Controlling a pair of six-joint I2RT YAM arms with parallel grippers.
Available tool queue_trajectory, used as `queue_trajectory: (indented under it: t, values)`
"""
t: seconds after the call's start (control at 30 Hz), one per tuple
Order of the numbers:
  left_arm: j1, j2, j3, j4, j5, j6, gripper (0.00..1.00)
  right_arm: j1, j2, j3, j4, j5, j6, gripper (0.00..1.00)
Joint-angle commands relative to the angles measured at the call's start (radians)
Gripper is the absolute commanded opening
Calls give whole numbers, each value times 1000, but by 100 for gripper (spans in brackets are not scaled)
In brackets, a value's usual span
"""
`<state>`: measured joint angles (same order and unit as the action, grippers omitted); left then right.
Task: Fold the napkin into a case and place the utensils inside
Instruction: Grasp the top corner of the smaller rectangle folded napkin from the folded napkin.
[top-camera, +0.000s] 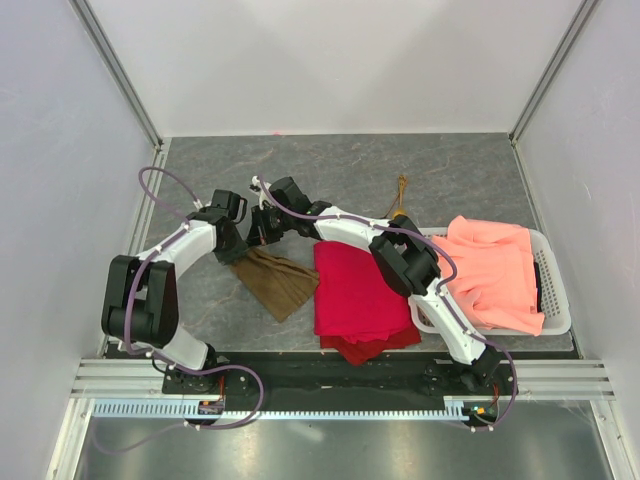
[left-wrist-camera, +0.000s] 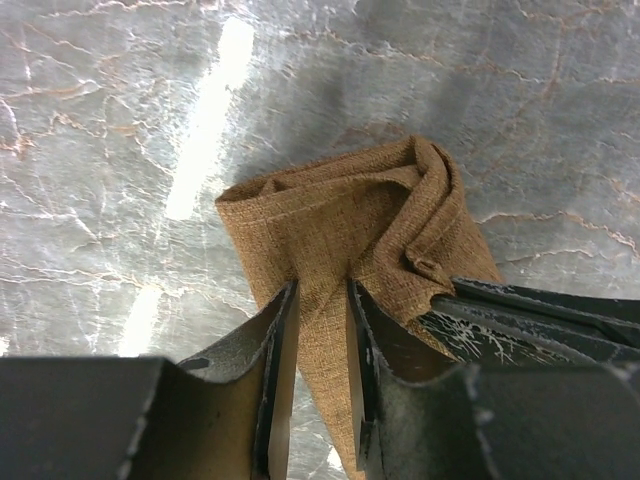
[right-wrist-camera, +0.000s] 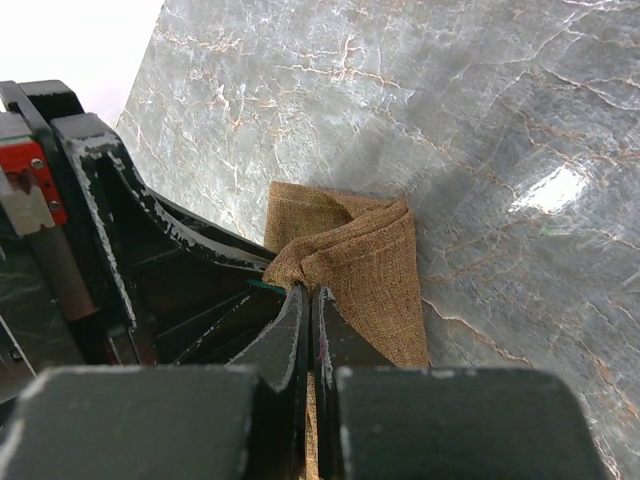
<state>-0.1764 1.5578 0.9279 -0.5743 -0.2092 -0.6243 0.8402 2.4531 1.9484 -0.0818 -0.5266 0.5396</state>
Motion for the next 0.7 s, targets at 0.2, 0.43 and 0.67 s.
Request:
queue_trajectory:
  t: [0.2,0.43,0.67]
  values:
    - [-3,35,48,7,-33,6,27,-3,-65,-20,25,-24,2,0]
    - [-2,-7,46,19,-10,20,8,-3,-80,-39,16,-18,-10,0]
    - [29,-38,16,27,62,15,5,0,-100,-60,-41,-15,-76,0]
